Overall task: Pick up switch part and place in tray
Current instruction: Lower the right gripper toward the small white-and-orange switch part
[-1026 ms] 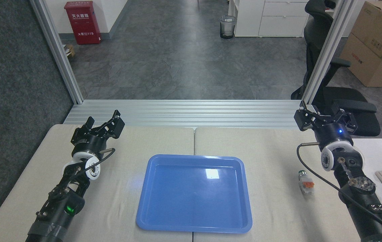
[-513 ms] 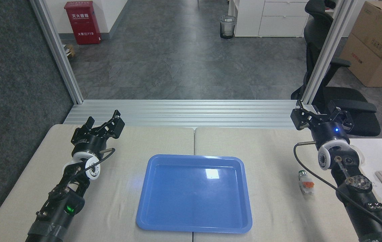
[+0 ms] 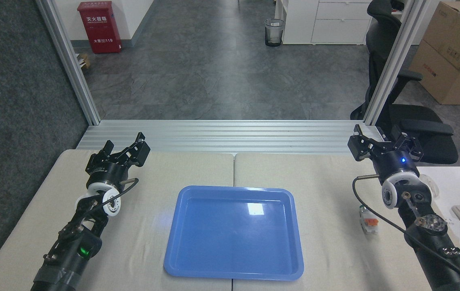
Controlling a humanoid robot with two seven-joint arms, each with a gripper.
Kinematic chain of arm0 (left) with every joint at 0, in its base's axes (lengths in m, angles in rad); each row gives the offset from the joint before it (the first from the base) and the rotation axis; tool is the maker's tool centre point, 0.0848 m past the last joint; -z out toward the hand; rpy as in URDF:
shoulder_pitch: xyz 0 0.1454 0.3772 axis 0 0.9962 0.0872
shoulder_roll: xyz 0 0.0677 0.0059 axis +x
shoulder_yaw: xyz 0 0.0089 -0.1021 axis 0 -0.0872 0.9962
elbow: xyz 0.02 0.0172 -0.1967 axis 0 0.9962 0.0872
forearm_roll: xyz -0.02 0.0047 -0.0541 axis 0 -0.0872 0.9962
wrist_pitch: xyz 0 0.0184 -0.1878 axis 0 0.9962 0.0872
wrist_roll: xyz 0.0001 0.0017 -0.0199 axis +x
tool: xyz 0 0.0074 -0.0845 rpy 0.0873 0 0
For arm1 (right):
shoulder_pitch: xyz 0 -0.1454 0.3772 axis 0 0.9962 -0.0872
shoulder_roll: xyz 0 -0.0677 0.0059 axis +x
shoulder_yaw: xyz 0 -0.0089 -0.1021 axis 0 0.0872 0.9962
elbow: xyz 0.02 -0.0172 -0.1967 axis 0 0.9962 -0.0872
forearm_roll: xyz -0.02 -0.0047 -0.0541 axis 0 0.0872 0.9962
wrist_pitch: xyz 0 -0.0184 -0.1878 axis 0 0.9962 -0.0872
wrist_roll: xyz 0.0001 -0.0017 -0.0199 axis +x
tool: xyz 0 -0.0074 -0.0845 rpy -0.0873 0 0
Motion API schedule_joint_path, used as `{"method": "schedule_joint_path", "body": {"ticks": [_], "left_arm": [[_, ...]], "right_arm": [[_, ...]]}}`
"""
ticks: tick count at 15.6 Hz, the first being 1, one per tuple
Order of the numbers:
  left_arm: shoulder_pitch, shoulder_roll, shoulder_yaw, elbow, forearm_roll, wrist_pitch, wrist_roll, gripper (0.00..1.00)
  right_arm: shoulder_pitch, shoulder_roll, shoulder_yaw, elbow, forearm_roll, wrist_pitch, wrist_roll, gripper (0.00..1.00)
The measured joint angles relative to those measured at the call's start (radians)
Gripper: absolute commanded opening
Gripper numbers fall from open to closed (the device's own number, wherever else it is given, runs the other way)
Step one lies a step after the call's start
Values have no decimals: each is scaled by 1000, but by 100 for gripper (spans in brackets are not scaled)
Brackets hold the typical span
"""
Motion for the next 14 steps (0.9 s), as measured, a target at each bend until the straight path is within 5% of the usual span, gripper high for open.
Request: {"method": "schedule_joint_path", "body": {"ticks": [14], "left_arm": [[0,0,0,0,0,0,0,100]], "right_arm": [[26,4,2,-6,3,-27,-4,98]]}}
